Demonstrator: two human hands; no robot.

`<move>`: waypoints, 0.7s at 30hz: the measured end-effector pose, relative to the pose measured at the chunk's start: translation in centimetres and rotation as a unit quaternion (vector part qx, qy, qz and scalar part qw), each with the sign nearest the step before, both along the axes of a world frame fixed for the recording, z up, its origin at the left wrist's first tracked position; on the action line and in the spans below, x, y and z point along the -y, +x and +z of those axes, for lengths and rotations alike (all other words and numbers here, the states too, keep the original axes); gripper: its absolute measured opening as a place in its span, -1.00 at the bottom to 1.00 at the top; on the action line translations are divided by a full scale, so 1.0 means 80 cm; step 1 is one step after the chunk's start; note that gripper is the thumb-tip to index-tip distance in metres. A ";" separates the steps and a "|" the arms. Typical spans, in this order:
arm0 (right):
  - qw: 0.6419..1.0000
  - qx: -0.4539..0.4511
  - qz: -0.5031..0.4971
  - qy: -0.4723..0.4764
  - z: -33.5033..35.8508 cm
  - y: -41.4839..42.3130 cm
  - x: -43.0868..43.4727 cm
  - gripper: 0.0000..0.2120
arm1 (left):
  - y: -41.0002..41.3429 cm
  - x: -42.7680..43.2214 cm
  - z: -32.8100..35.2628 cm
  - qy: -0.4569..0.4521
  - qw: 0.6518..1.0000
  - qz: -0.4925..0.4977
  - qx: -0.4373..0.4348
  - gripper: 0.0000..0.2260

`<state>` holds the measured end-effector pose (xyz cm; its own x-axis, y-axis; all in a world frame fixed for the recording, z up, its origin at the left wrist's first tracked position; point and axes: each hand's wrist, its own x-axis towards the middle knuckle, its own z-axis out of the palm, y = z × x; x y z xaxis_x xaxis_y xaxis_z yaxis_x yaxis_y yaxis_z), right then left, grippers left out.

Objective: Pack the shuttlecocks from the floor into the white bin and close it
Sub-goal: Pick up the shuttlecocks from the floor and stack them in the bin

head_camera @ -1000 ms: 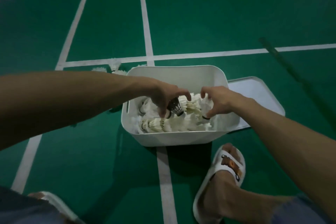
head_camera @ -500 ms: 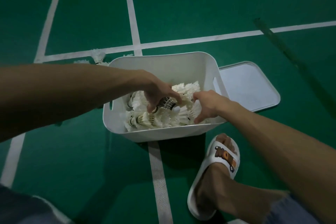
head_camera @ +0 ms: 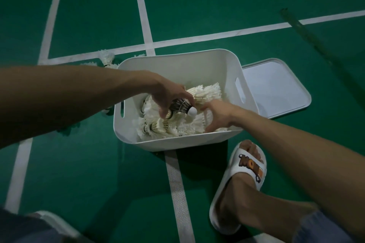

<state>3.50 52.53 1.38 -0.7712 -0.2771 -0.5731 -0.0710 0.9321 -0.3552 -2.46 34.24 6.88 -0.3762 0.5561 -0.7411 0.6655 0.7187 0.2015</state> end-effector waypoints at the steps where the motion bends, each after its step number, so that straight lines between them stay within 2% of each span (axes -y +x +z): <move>1: 1.000 0.003 -0.006 -0.011 0.003 0.000 -0.001 -0.21 | 0.000 0.002 0.000 0.007 1.000 0.005 0.002 -0.15; 6: 0.999 0.049 -0.020 -0.003 0.030 -0.007 -0.015 -0.13 | 0.000 0.010 -0.001 0.050 0.997 0.050 0.024 -0.19; 9: 0.997 0.052 -0.055 -0.012 0.047 -0.015 -0.022 -0.31 | -0.005 0.013 0.003 0.081 0.990 0.094 0.062 -0.20; 12: 0.986 0.031 -0.126 -0.106 0.058 -0.022 -0.024 -0.55 | -0.013 0.014 0.020 0.131 0.968 0.179 0.115 -0.19; 16: 0.946 -0.031 -0.191 -0.261 0.061 -0.017 -0.016 -0.55 | -0.008 0.004 0.037 0.215 0.928 0.259 0.158 -0.21; 21: 0.907 -0.064 -0.264 -0.321 0.056 -0.009 -0.020 -0.74 | 0.010 -0.011 0.023 0.268 0.897 0.303 0.180 -0.21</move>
<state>2.80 54.11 5.82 -0.9425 -0.0941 -0.3207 0.2466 0.4519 -0.8573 -1.66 35.13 8.72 -0.5203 0.6423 -0.5627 0.0073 0.6623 0.7492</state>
